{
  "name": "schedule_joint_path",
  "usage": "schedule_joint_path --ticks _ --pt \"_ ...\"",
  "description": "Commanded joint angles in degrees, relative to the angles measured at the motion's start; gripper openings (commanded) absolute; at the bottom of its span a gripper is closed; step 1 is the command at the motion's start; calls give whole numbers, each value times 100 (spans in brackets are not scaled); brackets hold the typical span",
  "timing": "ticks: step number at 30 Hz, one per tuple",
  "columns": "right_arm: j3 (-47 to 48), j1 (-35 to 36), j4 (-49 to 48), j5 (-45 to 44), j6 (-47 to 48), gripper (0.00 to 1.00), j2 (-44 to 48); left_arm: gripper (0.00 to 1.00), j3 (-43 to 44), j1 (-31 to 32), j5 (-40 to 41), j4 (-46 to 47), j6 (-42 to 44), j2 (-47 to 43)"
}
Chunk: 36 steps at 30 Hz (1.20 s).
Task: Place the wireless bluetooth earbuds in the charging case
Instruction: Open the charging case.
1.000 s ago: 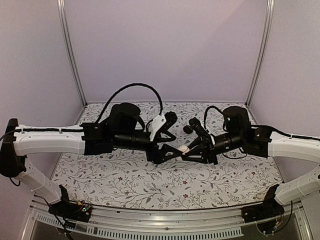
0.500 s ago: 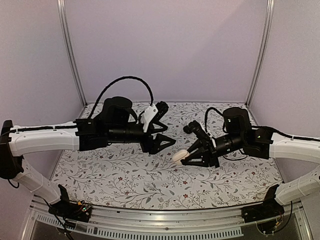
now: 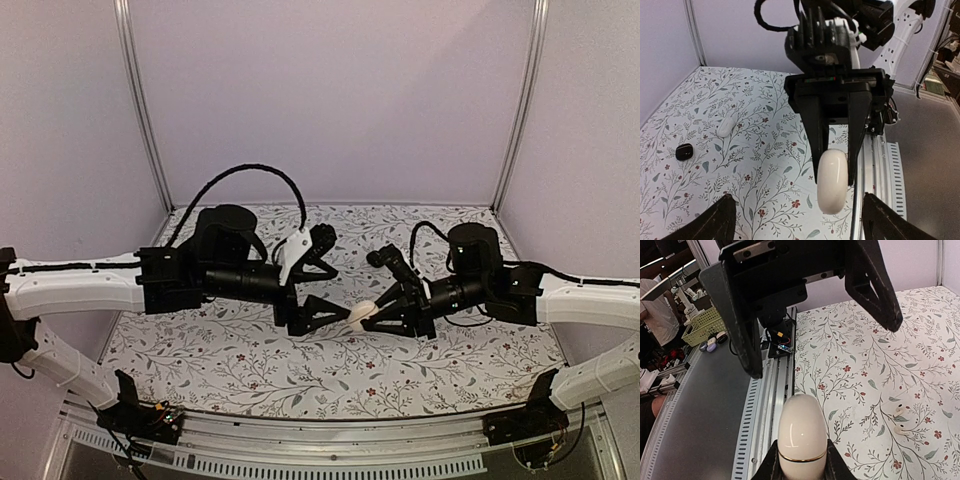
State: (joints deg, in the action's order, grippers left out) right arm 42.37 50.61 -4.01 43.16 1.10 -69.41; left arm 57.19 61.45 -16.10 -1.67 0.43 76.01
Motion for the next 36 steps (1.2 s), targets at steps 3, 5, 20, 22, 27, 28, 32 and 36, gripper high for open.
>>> schedule_joint_path --ticks 3,5,20,22,27,28,32,36 --pt "188 29 -45 105 62 0 -21 85 328 189 -97 -95 188 474" --pt "208 32 -28 137 80 0 -30 85 381 188 15 -88 180 529" --pt "236 28 114 298 267 0 76 79 497 -60 399 -295 -10 596" --pt "228 28 132 317 283 0 76 78 479 -77 499 -306 -1 570" --pt "237 32 146 334 279 0 55 77 460 -109 530 -318 -14 500" --pt "237 33 153 335 277 0 44 77 453 -111 557 -316 -14 488" --pt "245 28 158 356 276 0 15 76 434 -122 645 -315 -12 443" --pt "249 28 164 351 278 0 24 76 418 -127 652 -299 -10 437"
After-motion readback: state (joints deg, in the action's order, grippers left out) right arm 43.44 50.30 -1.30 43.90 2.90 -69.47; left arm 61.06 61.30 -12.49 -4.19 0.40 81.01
